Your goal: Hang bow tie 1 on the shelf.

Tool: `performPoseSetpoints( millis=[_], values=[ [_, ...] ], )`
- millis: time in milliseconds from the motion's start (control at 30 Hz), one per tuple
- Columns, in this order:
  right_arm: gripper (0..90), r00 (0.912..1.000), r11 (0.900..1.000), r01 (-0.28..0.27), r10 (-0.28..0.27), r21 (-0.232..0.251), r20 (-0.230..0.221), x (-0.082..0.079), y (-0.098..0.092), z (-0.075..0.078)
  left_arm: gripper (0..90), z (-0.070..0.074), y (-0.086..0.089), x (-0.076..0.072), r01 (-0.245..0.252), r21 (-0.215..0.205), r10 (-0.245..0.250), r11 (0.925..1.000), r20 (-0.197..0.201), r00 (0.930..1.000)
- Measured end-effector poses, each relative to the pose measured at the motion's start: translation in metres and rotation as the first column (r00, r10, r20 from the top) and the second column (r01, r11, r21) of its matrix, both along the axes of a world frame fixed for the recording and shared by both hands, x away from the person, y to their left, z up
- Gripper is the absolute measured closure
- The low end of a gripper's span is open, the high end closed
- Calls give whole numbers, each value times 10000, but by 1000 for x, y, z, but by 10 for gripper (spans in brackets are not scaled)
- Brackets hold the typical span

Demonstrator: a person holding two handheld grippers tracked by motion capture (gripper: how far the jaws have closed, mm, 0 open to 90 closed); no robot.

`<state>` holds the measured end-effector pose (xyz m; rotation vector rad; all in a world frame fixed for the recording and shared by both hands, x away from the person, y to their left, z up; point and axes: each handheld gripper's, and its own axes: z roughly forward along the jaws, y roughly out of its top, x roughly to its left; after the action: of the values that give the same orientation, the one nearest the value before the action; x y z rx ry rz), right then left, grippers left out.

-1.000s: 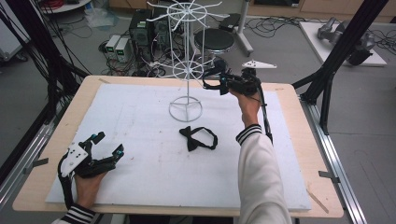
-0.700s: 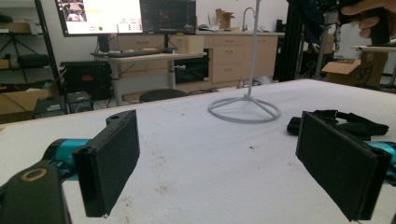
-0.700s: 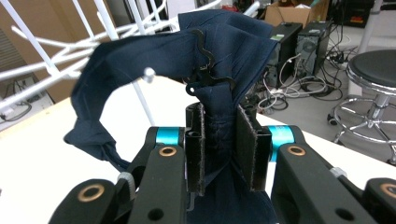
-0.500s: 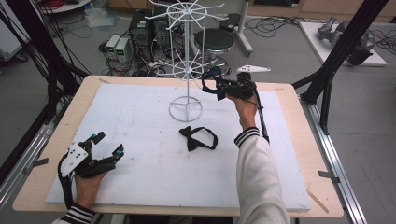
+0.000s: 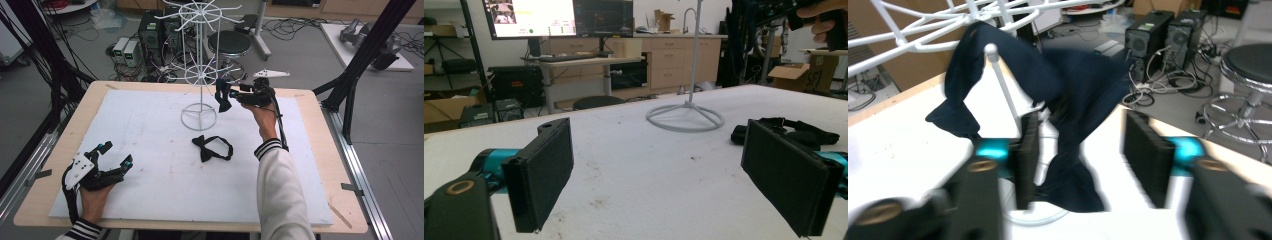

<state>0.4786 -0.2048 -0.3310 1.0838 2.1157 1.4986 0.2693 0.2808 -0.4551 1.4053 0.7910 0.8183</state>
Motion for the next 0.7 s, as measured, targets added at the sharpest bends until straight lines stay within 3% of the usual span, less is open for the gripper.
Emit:
performPoseSetpoints(
  millis=[100, 133, 167, 267, 333, 433, 600, 700],
  values=[
    [181, 9998, 9995, 113, -118, -289, -164, -5, -3, 4, 139, 0, 0, 0, 2, -5, -2, 10000, 3, 10000],
    [181, 9998, 9995, 113, -118, -289, -164, -5, -3, 4, 139, 0, 0, 0, 2, -9, -2, 10000, 2, 10000],
    [126, 9998, 9976, 79, -92, -685, -181, -10, -5, 8, 139, 0, 0, 0, 1, -13, -1, 10000, 2, 10000],
    [120, 9999, 9954, -58, 43, -957, -163, -18, -7, 15, 139, 0, 0, 0, 2, -21, -2, 10000, 0, 10000],
    [120, 9999, 9969, -131, 123, -777, -108, -24, -9, 21, 139, 0, 0, 0, -3, -42, 3, 10000, -2, 10000],
    [121, 9987, 9975, 116, -81, -691, 499, -36, -14, 25, 139, 0, 0, 0, -5, -49, 5, 10000, 6, 10000],
    [121, 9973, 9968, 398, -354, -694, 638, -51, -29, 24, 139, 0, 0, 0, -8, -35, 8, 10000, 13, 10000],
    [120, 9956, 9985, 467, -443, -273, 829, -69, -44, 21, 139, 0, 0, 0, -11, -28, 11, 10000, 15, 10000]
  ],
)
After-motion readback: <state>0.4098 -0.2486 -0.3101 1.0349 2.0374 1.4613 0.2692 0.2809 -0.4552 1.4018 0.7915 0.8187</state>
